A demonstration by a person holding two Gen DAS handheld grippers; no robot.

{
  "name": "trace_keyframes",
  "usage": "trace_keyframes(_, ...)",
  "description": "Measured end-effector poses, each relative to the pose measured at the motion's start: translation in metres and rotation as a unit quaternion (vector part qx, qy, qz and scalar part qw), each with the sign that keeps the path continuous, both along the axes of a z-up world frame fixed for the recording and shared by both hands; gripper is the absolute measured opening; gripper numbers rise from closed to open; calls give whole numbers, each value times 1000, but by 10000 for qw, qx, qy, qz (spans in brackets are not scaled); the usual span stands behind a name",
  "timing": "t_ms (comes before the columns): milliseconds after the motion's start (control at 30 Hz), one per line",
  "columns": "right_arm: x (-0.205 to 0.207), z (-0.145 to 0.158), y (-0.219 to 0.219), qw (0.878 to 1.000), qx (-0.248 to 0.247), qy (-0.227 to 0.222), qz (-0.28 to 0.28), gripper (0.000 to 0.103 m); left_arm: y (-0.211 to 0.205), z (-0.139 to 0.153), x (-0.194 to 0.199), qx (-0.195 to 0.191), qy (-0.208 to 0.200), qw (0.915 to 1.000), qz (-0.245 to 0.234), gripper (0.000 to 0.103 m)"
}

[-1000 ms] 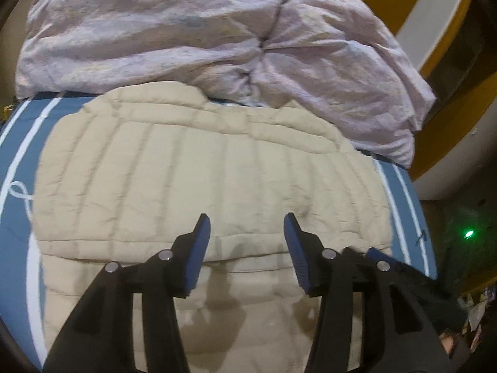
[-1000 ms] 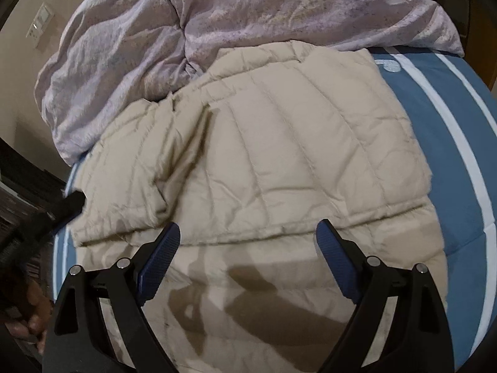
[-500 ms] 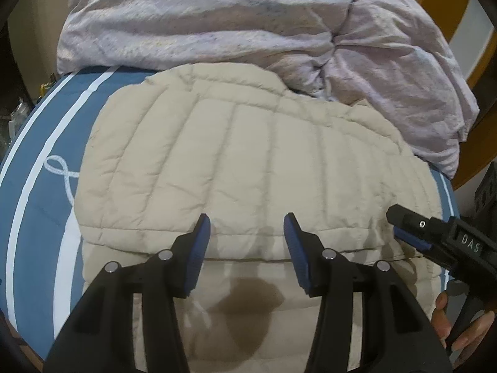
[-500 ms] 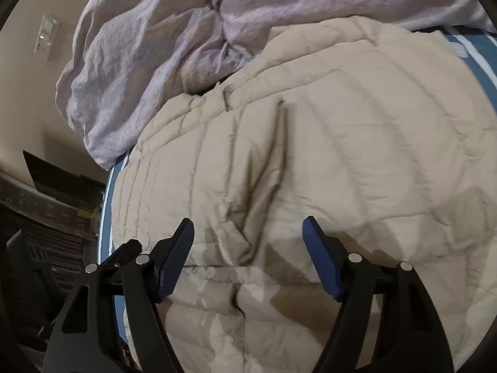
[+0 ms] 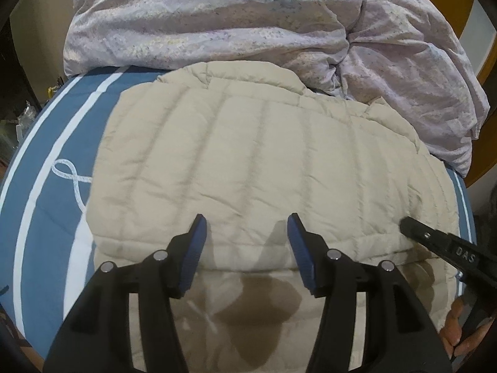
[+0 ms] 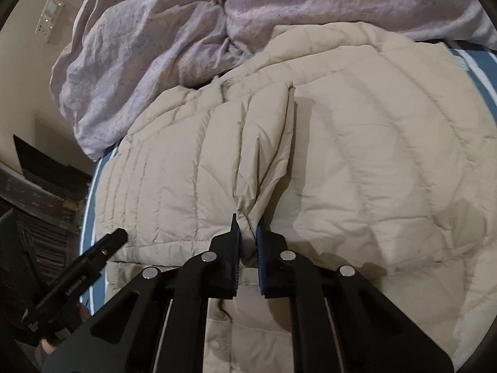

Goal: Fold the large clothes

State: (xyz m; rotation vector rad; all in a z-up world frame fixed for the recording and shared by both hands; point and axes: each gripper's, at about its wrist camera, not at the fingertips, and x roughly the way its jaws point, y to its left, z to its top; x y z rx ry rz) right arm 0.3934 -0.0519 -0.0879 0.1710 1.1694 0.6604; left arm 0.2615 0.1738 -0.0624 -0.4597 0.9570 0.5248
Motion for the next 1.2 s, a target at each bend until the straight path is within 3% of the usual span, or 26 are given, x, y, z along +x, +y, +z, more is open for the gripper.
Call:
trace_keyframes(300,0,-21,4,9988,-465,60,-121,9,15,-23,2,-76,256,9996,79,55)
trace_keyframes(533,1,-26,7,9985,-529,18,-133,9,14,-34,6,18,365,9993,-49,55)
trace_keyframes(633,0,-22,-1,9990,-434,103,-97,18,11,-26,-1,6,271,9996,-44,55)
trace_keyframes(700,-4,-16,-8,9991,-383,76,-138,43,8,-20,-11,57,209,9997,-60,55)
trace_keyframes(733,-9,-10,-14,9992,-345,-18,-183,51,8,-18,-16,105,199,9997,-64,55)
trace_keyframes(767,-12,-6,-18,9990,-362,-118,-235,67,8,-16,-20,139,195,9997,-58,55)
trace_keyframes(800,-17,-1,-23,9985,-387,-255,-297,73,8,-14,-29,169,172,9997,-39,56)
trace_keyframes(1200,-67,17,-73,9959,-413,-451,-668,73,7,5,-108,453,72,9987,224,58)
